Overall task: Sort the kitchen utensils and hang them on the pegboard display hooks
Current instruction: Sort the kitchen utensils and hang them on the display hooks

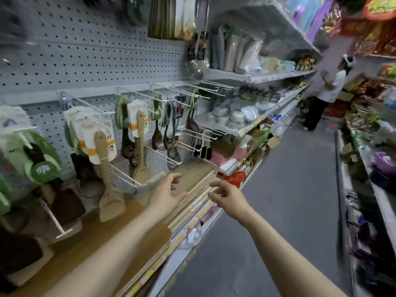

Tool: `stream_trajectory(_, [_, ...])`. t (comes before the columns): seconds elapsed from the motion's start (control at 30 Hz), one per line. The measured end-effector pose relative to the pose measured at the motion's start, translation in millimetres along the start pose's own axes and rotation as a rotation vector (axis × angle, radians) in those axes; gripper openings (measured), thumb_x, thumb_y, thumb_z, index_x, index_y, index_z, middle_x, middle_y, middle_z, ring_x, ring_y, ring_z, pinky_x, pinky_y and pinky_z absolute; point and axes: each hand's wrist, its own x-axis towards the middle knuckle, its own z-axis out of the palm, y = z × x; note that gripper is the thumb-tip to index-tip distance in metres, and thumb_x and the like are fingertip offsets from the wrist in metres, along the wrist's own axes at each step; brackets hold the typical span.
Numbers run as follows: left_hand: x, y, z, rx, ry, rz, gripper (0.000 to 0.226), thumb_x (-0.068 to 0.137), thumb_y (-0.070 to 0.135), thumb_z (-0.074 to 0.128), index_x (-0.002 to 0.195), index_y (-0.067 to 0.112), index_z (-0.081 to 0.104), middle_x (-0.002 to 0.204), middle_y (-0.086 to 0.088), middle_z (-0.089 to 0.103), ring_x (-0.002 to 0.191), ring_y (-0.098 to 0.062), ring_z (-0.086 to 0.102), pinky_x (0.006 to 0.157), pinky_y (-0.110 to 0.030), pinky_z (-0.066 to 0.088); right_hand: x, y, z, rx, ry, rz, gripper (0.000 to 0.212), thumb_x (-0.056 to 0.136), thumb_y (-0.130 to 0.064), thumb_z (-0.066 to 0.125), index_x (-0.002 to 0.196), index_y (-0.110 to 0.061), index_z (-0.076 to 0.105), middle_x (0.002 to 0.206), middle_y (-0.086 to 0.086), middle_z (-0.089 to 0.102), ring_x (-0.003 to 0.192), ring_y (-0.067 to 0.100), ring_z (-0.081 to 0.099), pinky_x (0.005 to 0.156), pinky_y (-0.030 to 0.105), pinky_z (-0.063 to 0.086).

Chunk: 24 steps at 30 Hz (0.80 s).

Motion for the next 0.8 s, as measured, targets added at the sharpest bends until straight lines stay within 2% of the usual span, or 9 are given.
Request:
stream_trajectory(0.13, [40, -5, 10, -0.003, 0.035, -0.051, 0.055, 0.086, 0.024, 0.069, 0.135, 0.023, 0.044, 0.124, 0.004, 0.054, 0.110, -0.013, 0.054, 0.099, -0.037, 0.047, 46, 9, 3, 0.005, -0.061, -0.035, 0.036, 0.091, -0.027, 0.066, 0.125, -0.020, 0.061, 0.096, -0.003, 0.069, 0.090, 0.013, 0.066, 0.087, 0.036, 0.055])
stream_trajectory(0.23, [79, -9, 16, -0.010, 0.073, -0.066, 0.059, 0.085, 0.024, 0.070, 0.137, 0.024, 0.041, 0.127, 0.005, 0.053, 0.112, -0.012, 0.054, 0.099, -0.034, 0.047, 84, 13, 2, -0.005, -0.096, -0.042, 0.034, 0.091, -0.028, 0.065, 0.124, -0.023, 0.061, 0.100, -0.005, 0.070, 0.090, 0.009, 0.065, 0.078, 0.021, 0.052])
stream_trajectory(0.3, [109, -12, 20, -0.006, 0.099, -0.060, 0.062, 0.085, 0.027, 0.070, 0.138, 0.024, 0.040, 0.129, 0.004, 0.052, 0.115, -0.012, 0.052, 0.101, -0.035, 0.046, 113, 12, -2, -0.006, -0.103, -0.050, 0.033, 0.092, -0.028, 0.065, 0.125, -0.025, 0.060, 0.101, -0.004, 0.070, 0.090, 0.009, 0.065, 0.073, 0.015, 0.049])
stream_trajectory(0.47, [188, -19, 16, -0.023, 0.189, -0.082, 0.067, 0.085, 0.026, 0.071, 0.141, 0.018, 0.036, 0.135, -0.004, 0.050, 0.122, -0.017, 0.050, 0.104, -0.037, 0.042, 194, 3, -12, -0.018, -0.104, -0.084, 0.031, 0.091, -0.030, 0.067, 0.121, -0.026, 0.060, 0.101, -0.003, 0.068, 0.090, 0.013, 0.065, 0.085, 0.035, 0.055])
stream_trajectory(0.53, [211, -19, 12, -0.031, 0.226, -0.100, 0.068, 0.085, 0.026, 0.070, 0.143, 0.018, 0.034, 0.137, -0.004, 0.049, 0.123, -0.019, 0.050, 0.105, -0.038, 0.042, 222, -3, -16, -0.023, -0.080, -0.098, 0.033, 0.089, -0.030, 0.068, 0.121, -0.025, 0.062, 0.101, -0.002, 0.069, 0.089, 0.015, 0.065, 0.086, 0.038, 0.055])
stream_trajectory(0.7, [266, -32, -1, -0.016, 0.294, -0.174, 0.071, 0.084, 0.027, 0.071, 0.144, 0.018, 0.033, 0.139, -0.006, 0.048, 0.122, -0.023, 0.053, 0.103, -0.044, 0.045, 288, -12, -16, 0.019, -0.090, -0.128, 0.038, 0.090, -0.035, 0.067, 0.126, -0.026, 0.059, 0.105, -0.001, 0.069, 0.095, 0.015, 0.066, 0.090, 0.037, 0.055])
stream_trajectory(0.8, [287, -43, -5, 0.006, 0.322, -0.215, 0.075, 0.083, 0.027, 0.072, 0.145, 0.017, 0.031, 0.142, -0.006, 0.046, 0.124, -0.022, 0.050, 0.105, -0.042, 0.044, 319, -19, -10, 0.025, -0.135, -0.150, 0.039, 0.092, -0.032, 0.065, 0.129, -0.026, 0.055, 0.104, -0.002, 0.067, 0.094, 0.013, 0.065, 0.087, 0.033, 0.055])
